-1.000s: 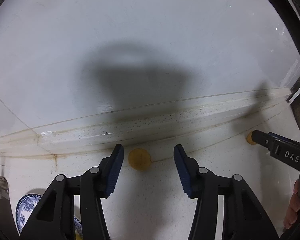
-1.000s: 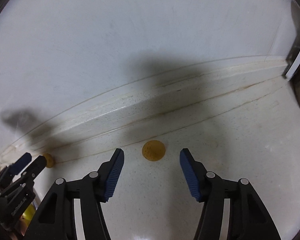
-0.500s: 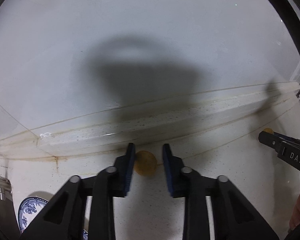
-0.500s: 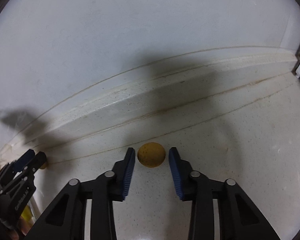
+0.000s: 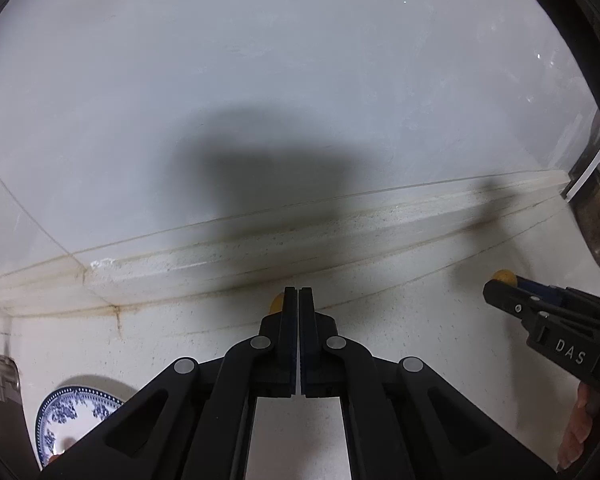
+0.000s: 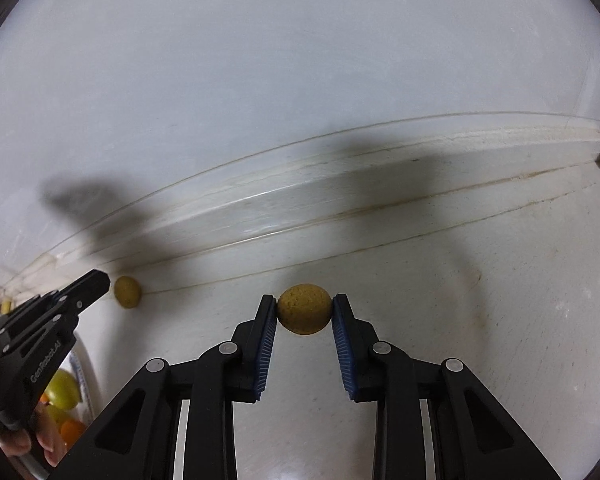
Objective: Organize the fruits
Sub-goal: 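Grasp a small tan fruit with the left tool while the right grasps another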
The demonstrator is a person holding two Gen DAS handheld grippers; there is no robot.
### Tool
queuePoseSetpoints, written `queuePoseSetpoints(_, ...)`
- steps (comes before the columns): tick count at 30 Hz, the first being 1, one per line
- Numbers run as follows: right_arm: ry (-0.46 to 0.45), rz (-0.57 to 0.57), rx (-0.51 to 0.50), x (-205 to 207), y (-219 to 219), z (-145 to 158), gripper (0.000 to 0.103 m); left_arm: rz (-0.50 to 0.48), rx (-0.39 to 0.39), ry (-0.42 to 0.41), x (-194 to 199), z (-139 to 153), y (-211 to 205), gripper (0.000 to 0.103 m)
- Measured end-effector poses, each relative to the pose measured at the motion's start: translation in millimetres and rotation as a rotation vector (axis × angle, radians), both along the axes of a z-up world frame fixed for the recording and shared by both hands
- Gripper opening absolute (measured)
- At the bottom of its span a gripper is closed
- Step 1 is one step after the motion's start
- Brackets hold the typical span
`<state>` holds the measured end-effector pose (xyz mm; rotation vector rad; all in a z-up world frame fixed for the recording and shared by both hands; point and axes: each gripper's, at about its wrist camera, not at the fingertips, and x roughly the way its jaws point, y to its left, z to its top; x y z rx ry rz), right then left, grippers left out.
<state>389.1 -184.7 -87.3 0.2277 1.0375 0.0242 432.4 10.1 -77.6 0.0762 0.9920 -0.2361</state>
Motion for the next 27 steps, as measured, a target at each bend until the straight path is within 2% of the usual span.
queuePoseSetpoints(2,0.001,0.006,0.001,0,-2,-2,0.03,-0.008,-0.022,0.024,-3,-1,-4,0.004)
queuePoseSetpoints(3,0.002,0.011,-0.003,-1,0,-1,0.03,-0.005,-0.03,0.043,-2,-2,-2,0.01)
queuePoseSetpoints(6,0.006,0.015,0.006,-3,4,0,0.03,-0.003,-0.018,0.025,-5,0,-6,0.045)
queuePoseSetpoints(12,0.008,0.024,0.002,-2,6,-5,0.03,0.013,0.006,0.044,2,-9,-18,0.045)
queuePoseSetpoints(15,0.014,0.028,0.01,-3,3,-6,0.03,0.022,-0.005,0.078,7,-19,-20,0.045)
queuePoseSetpoints(17,0.018,0.031,0.007,11,8,-10,0.03,0.025,0.007,0.084,10,-22,-19,0.045)
queuePoseSetpoints(18,0.017,0.032,0.002,5,20,-10,0.03,0.027,0.014,0.088,12,-25,-21,0.044)
queuePoseSetpoints(21,0.019,0.034,0.0,7,22,-10,0.03,0.031,0.025,0.085,16,-34,-25,0.027)
queuePoseSetpoints(27,0.017,0.045,-0.006,12,22,-16,0.03,0.018,0.0,0.054,7,-22,-19,0.026)
